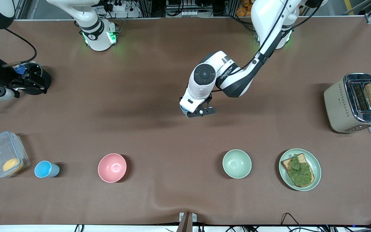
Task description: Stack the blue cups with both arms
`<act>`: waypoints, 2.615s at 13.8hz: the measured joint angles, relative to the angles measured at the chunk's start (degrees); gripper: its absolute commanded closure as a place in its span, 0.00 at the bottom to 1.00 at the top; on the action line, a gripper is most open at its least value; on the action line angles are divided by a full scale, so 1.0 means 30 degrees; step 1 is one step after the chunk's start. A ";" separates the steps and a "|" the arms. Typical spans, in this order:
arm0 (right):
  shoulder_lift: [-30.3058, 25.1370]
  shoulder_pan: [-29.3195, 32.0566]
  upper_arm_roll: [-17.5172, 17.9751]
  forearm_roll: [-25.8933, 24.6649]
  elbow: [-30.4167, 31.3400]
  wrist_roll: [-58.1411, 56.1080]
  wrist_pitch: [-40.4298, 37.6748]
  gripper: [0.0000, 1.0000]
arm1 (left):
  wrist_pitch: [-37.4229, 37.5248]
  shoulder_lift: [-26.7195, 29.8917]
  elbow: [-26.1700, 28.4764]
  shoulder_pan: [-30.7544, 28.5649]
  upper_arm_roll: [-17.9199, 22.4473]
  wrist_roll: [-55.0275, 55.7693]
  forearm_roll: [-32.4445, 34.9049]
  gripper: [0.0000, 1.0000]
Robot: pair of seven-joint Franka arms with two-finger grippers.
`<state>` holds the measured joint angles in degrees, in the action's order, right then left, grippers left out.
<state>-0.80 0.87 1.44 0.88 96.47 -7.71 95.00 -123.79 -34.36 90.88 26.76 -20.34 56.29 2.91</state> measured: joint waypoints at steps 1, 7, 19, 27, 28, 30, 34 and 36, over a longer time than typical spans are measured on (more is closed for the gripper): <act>0.0002 0.0000 0.0000 0.0000 0.0000 0.0000 -0.0006 0.00 | 0.0034 0.0093 -0.0307 -0.0165 0.0063 0.0003 0.0010 0.00; 0.0006 0.0000 0.0008 0.0000 -0.0002 0.0000 -0.0024 0.00 | 0.2202 0.1703 -0.0852 -0.2531 0.0259 -0.0098 0.1996 0.00; 0.0031 0.0001 -0.0024 -0.0005 -0.0009 0.0000 -0.0040 0.00 | 0.8904 0.6778 -0.1023 -0.7980 0.1909 -1.0526 0.1856 0.00; 0.0058 0.0001 -0.0046 -0.0009 -0.0018 0.0000 -0.0143 0.00 | 1.0656 1.1073 0.1312 -0.7697 0.5216 -1.5414 0.0457 0.00; 0.0058 0.0001 -0.0048 -0.0009 -0.0022 0.0000 -0.0144 0.00 | 1.0732 1.1418 0.1311 -0.7678 0.5608 -1.5849 0.0188 0.00; 0.0059 0.0001 -0.0051 -0.0009 -0.0023 0.0000 -0.0147 0.00 | 1.0999 1.1782 0.1306 -0.7590 0.6232 -1.6761 -0.0022 0.00; 0.0062 0.0001 -0.0052 -0.0010 -0.0025 0.0000 -0.0150 0.00 | 1.2380 1.1888 0.0167 -0.7586 0.6429 -1.7624 -0.0062 0.00; 0.0062 0.0001 -0.0053 -0.0010 -0.0025 0.0000 -0.0151 0.00 | 1.2544 1.1932 -0.0209 -0.7586 0.6460 -1.7629 -0.0062 0.00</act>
<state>-0.62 0.87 1.28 0.85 96.39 -7.71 94.54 -86.16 1.44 90.25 4.00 -0.96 3.41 2.72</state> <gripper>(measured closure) 0.000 0.000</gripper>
